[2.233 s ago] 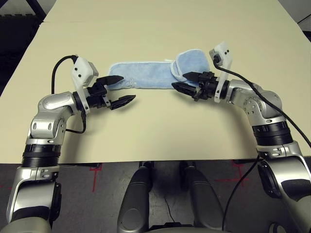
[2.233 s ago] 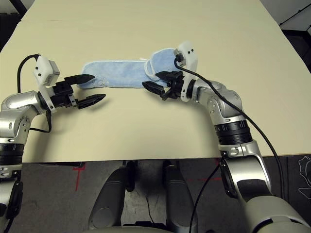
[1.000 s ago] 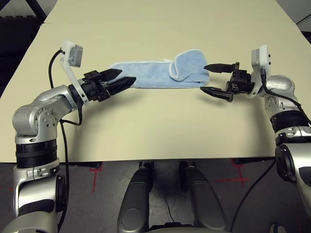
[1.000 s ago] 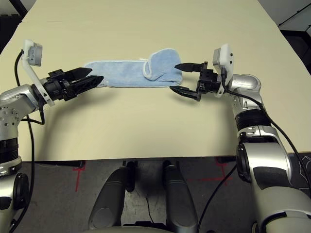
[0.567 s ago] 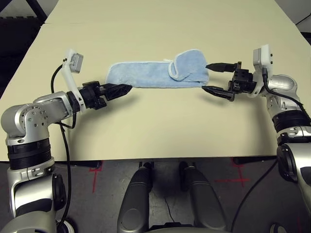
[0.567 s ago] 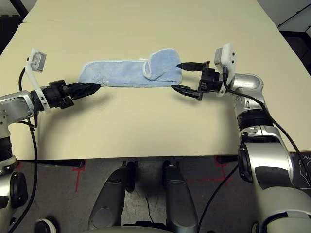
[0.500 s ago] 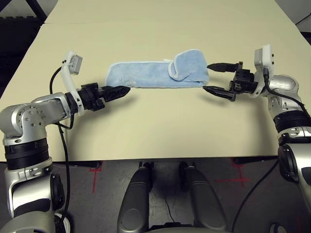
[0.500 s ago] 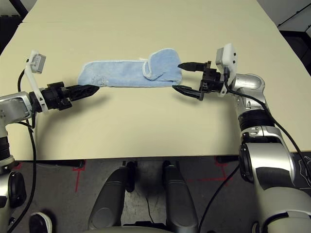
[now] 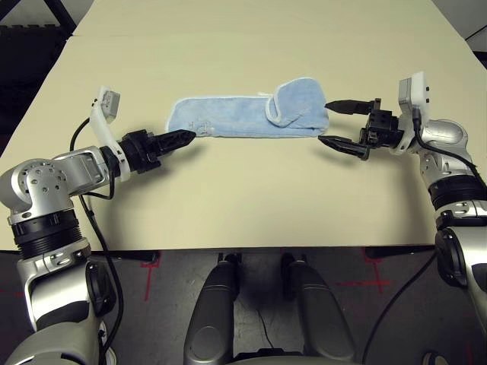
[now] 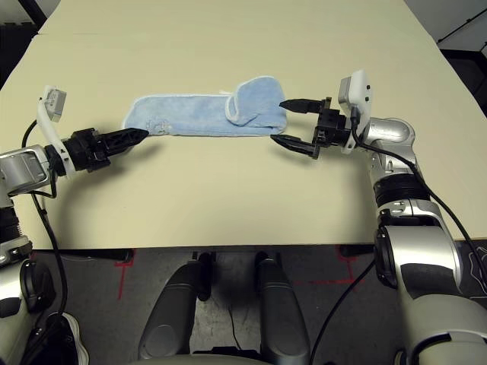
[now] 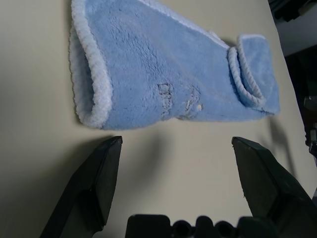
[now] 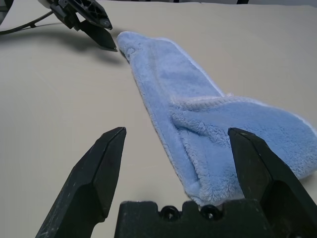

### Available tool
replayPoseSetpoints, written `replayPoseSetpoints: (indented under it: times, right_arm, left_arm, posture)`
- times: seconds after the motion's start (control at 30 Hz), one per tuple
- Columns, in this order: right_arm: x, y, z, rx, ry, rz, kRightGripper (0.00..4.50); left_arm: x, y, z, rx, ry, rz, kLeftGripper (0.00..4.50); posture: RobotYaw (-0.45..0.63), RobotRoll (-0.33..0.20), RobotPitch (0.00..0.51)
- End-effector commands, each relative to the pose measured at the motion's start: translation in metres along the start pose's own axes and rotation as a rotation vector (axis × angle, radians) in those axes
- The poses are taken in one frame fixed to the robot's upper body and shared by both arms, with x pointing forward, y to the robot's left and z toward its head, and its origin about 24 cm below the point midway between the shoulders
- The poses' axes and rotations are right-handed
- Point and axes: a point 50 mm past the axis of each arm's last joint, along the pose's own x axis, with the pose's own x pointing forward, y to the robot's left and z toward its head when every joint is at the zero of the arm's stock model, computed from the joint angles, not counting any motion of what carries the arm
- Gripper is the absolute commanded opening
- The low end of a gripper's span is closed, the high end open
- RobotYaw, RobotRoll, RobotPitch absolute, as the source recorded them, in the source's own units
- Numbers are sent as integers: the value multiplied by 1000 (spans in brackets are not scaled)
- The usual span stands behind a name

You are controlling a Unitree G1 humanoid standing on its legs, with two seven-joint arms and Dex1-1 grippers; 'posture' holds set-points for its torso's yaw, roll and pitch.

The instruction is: Fold the towel and set it aside.

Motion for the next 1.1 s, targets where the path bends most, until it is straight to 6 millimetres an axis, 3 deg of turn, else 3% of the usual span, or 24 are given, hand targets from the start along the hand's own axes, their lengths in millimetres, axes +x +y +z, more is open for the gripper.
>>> replayPoseSetpoints:
  times: [0.03,0.77,1.1]
  right_arm:
    - [-6,2,-2,-1,8,-13,4459]
    - [-3,2,0,-13,9,-10,4459]
    - [-3,2,0,-17,13,-15,4459]
  left_arm:
    - [0,2,0,-12,6,25,4500]
    - [5,18,13,-87,-133,144,4500]
    - [4,15,11,-100,-85,113,4500]
  posture:
    - [61,0,259]
    - [59,0,260]
    - [56,0,261]
